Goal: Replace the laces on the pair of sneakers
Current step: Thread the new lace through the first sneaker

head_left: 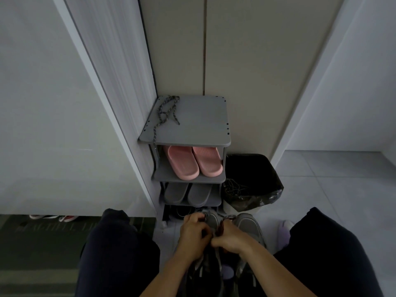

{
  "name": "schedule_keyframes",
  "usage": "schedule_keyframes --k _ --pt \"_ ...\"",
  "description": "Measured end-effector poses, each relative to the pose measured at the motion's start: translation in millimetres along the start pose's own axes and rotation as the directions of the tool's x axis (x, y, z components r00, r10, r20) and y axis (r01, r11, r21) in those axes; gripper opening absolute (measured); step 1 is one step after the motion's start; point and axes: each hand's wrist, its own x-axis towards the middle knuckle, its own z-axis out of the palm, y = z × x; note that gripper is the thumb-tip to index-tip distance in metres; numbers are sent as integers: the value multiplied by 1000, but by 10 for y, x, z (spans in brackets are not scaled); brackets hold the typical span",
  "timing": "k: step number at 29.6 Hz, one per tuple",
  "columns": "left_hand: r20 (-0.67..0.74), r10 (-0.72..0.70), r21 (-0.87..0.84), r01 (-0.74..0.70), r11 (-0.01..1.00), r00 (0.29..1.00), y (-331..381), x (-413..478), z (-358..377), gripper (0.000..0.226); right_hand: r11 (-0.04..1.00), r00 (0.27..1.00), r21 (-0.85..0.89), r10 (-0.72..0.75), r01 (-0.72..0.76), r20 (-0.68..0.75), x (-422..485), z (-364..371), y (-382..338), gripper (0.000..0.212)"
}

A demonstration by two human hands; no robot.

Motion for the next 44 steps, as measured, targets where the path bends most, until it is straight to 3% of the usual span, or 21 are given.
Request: schedule_keyframes --k 4,9,14,16,18,21,25,28,33,36,38,39,41,43,44 --pt "83 27 -31 -24 999 996 -5 70 -139 19 998 996 32 50 -48 -77 61 112 20 80" --pt "159 88 43 -96 995 983 -13 66 -216 22 998 960 11 -52 58 -275 -9 183 78 35" --pt "174 27 288 -77 955 984 138 -2 -141 29 988 945 -68 -153 139 -290 -96 174 75 27" --pt "141 2 313 -46 948 990 205 -3 -109 28 988 945 -61 -151 140 -288 -103 174 78 25" --pt "105 -23 218 -1 976 994 183 13 -108 26 992 945 -41 -127 120 -300 -92 189 91 26" --pt "134 -121 -125 138 982 984 146 -1 -239 11 995 931 -14 -93 94 -354 -68 261 93 27" --pt "213 -121 -480 212 851 970 220 -162 -569 22 998 924 -35 -52 42 -378 -65 348 56 47" --pt "267 -100 -684 262 681 959 215 -342 -735 20 998 920 -14 -63 62 -388 -85 355 40 37" --pt "333 -6 -842 301 448 943 306 -661 -949 8 983 907 78 -122 167 -404 -99 364 92 55" --pt "349 47 -890 315 329 936 349 -778 -1038 15 977 914 116 -121 178 -387 -109 354 94 51" --pt "378 -4 -890 365 274 926 315 -792 -1062 13 983 922 93 -111 156 -372 -97 340 93 46" --pt "407 -77 -859 410 305 910 283 -776 -1046 17 987 926 81 -104 142 -363 -88 333 101 45" --pt "447 -216 -681 486 548 868 189 -725 -951 27 990 935 69 -90 121 -343 -75 323 109 42" --pt "448 -251 -360 430 828 858 147 -668 -820 27 991 941 64 -89 116 -326 -77 301 110 41" --pt "433 -231 -217 350 911 871 157 -648 -751 25 991 945 67 -89 116 -316 -81 283 108 40"
